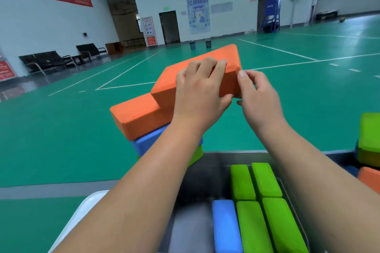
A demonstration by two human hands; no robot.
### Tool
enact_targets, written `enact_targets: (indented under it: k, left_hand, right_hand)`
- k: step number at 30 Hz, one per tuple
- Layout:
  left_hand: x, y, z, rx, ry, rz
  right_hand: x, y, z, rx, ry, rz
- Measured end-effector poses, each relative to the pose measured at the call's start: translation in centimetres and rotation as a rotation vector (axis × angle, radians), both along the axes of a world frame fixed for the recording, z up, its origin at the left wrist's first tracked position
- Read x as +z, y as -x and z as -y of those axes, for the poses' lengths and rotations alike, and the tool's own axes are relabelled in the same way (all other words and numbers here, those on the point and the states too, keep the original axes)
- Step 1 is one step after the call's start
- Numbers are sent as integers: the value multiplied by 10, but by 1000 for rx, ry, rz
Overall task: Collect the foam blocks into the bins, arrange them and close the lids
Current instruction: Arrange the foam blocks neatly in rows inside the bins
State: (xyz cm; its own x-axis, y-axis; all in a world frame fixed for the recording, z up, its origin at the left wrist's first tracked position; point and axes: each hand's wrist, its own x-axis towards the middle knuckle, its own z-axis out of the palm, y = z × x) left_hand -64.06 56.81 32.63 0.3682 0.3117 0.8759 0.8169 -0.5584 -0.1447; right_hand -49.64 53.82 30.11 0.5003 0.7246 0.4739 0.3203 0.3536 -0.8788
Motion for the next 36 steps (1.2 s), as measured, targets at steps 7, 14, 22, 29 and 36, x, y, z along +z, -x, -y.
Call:
enact_targets:
  k: [7, 14, 22, 29, 36]
  left_hand:
    - [-24, -43, 17, -146, 123, -1]
    - [-87, -56, 24, -330, 489, -37]
    - [-184, 10, 13, -7, 1207, -149]
    - [-233, 41, 16, 21, 1544, -218]
    - [-264, 44, 13, -123, 1684, -201]
  right_hand:
    - [8, -49, 5, -15, 66, -257]
    - [-28, -69, 8, -199, 349, -1]
    - [-96, -36, 0, -185, 543, 234]
    - [-138, -13, -5, -147, 587, 335]
    - [-154, 9, -10, -64, 619, 580]
